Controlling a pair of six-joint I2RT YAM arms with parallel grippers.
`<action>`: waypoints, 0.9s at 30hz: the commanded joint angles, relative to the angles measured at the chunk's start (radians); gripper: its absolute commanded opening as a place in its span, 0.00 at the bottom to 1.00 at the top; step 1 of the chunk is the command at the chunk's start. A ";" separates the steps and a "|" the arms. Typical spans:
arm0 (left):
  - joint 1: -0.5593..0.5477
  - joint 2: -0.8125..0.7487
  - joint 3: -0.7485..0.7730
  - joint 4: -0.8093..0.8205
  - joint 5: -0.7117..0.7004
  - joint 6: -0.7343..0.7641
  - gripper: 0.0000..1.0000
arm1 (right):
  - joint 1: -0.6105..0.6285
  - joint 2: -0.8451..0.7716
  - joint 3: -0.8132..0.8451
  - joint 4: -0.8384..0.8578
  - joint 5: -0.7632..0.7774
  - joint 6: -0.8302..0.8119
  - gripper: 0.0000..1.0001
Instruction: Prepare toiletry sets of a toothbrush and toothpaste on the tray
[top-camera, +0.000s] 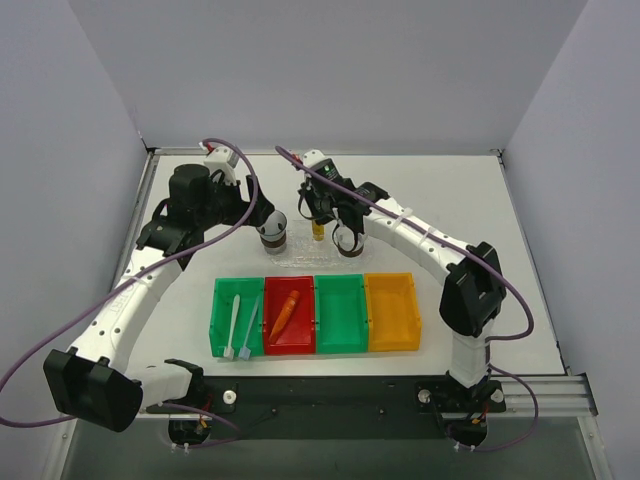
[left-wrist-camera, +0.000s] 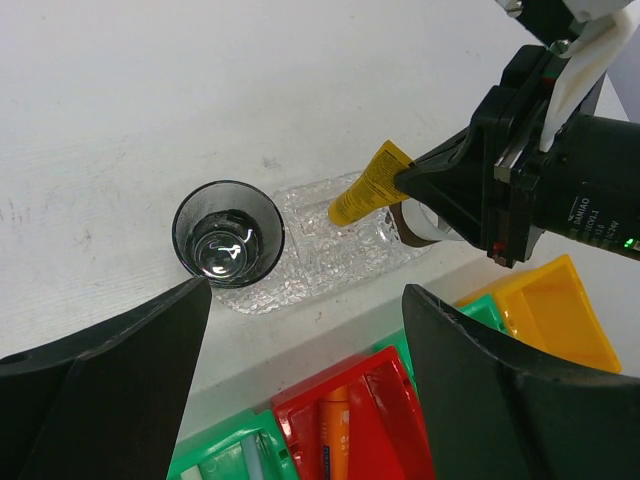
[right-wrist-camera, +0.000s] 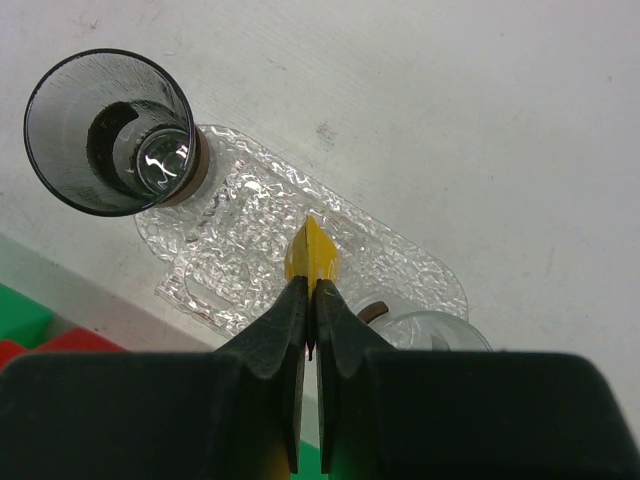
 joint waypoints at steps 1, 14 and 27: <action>-0.001 0.007 0.053 0.013 -0.009 0.016 0.88 | 0.003 0.009 -0.006 0.034 -0.001 -0.010 0.00; -0.001 0.012 0.055 0.011 -0.011 0.014 0.88 | -0.007 0.015 -0.061 0.078 0.005 0.016 0.00; -0.001 0.009 0.046 0.016 -0.009 0.013 0.88 | -0.012 0.029 -0.055 0.058 -0.001 0.024 0.12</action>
